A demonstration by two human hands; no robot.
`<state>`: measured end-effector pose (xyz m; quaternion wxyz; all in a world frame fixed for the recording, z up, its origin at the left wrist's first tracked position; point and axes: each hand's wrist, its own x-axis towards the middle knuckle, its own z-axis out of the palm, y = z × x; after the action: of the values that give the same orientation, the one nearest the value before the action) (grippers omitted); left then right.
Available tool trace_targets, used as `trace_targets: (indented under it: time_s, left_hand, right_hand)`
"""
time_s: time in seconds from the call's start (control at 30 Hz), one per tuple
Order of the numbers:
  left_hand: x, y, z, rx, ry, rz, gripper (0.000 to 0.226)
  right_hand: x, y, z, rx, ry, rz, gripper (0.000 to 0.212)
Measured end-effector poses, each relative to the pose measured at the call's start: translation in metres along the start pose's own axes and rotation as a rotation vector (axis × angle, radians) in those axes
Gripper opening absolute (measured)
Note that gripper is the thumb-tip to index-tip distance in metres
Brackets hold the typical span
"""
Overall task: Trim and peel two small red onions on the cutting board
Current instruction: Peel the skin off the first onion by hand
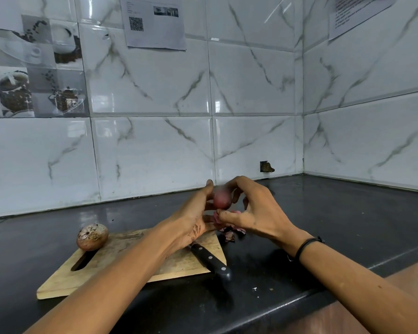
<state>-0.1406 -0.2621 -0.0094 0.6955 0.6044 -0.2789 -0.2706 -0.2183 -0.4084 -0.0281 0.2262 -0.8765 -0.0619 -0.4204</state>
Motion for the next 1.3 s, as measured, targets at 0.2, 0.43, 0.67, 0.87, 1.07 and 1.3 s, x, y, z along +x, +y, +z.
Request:
trace_targets:
  time_s: [0.2,0.43,0.67,0.87,1.07,1.3]
  left_hand:
    - [0.005,0.0,-0.001,0.167,0.016,0.118,0.041]
    - [0.008,-0.003,-0.007,0.135,-0.076,0.204,0.033]
    - [0.008,-0.001,-0.016,0.359,-0.093,0.352,0.054]
    - [0.007,0.002,-0.017,0.419,-0.083,0.43,0.056]
    - [0.005,0.002,-0.016,0.442,-0.067,0.452,0.049]
    - [0.006,0.0,-0.018,0.467,0.042,0.474,0.044]
  right_hand:
    - [0.0,0.003,-0.003,0.109,0.075,0.034,0.055]
    - [0.002,0.006,-0.001,0.11,0.128,0.027,0.049]
    - [0.002,0.004,-0.002,0.051,0.156,-0.05,0.049]
    - [0.002,0.003,-0.001,0.047,0.161,-0.1,0.052]
    - [0.002,0.003,-0.001,0.041,0.145,-0.101,0.058]
    - [0.001,0.006,-0.002,0.151,0.042,0.036,0.039]
